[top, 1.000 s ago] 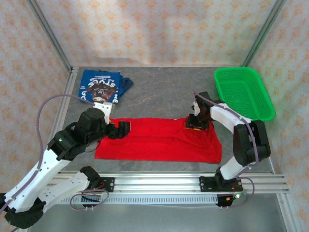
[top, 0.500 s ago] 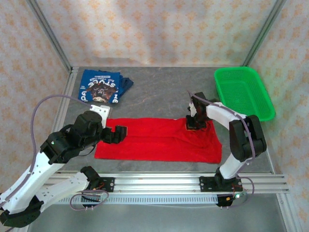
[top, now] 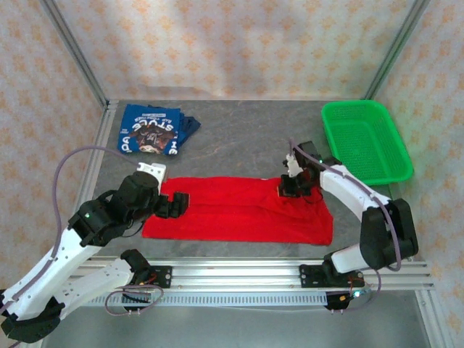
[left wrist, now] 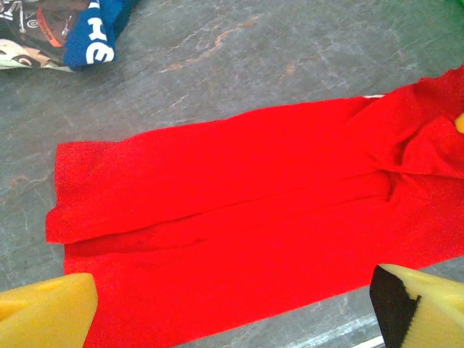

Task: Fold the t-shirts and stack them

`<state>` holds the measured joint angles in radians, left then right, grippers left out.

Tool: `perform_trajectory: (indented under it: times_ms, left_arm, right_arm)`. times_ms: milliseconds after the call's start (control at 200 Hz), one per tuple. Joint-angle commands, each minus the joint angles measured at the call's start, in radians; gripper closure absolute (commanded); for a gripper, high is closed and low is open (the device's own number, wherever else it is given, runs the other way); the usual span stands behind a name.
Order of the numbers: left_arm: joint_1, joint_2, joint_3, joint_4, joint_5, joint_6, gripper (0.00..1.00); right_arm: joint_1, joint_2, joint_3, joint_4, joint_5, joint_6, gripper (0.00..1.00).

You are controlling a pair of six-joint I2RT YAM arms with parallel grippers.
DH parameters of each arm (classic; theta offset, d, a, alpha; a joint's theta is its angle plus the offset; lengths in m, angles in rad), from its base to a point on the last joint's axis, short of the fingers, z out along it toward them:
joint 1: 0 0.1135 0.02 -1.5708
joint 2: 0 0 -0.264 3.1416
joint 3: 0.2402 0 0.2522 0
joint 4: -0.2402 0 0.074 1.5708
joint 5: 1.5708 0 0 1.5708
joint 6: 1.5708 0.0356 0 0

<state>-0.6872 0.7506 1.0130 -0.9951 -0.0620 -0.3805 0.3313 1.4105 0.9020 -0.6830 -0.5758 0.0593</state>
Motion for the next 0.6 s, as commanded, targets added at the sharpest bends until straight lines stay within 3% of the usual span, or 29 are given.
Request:
perform_trajectory:
  times_ms: [0,60,125,245,510,595]
  left_arm:
    - [-0.004,-0.007,-0.031,0.052,-0.046,-0.028,0.02]
    - [-0.005,-0.004,-0.046,0.063,-0.052,-0.032,0.02]
    - [-0.005,-0.002,-0.063,0.076,-0.060,-0.040,0.02]
    - [-0.002,0.009,-0.090,0.103,-0.063,-0.051,0.02]
    - [-0.003,0.102,-0.121,0.210,-0.039,-0.069,0.02]
    - [-0.003,0.166,-0.109,0.254,-0.032,-0.075,0.02]
  right_arm:
    - [0.061,-0.051,-0.055,0.028,-0.060,0.051,0.92]
    - [0.085,-0.060,-0.075,0.025,-0.035,0.080,0.89]
    - [0.097,-0.068,-0.094,0.019,-0.033,0.104,0.74]
    - [0.106,-0.117,-0.119,0.034,-0.024,0.142,0.56]
    - [0.038,-0.120,0.001,-0.036,0.257,0.234,0.52]
    - [0.001,-0.071,0.035,-0.045,0.272,0.231,0.54]
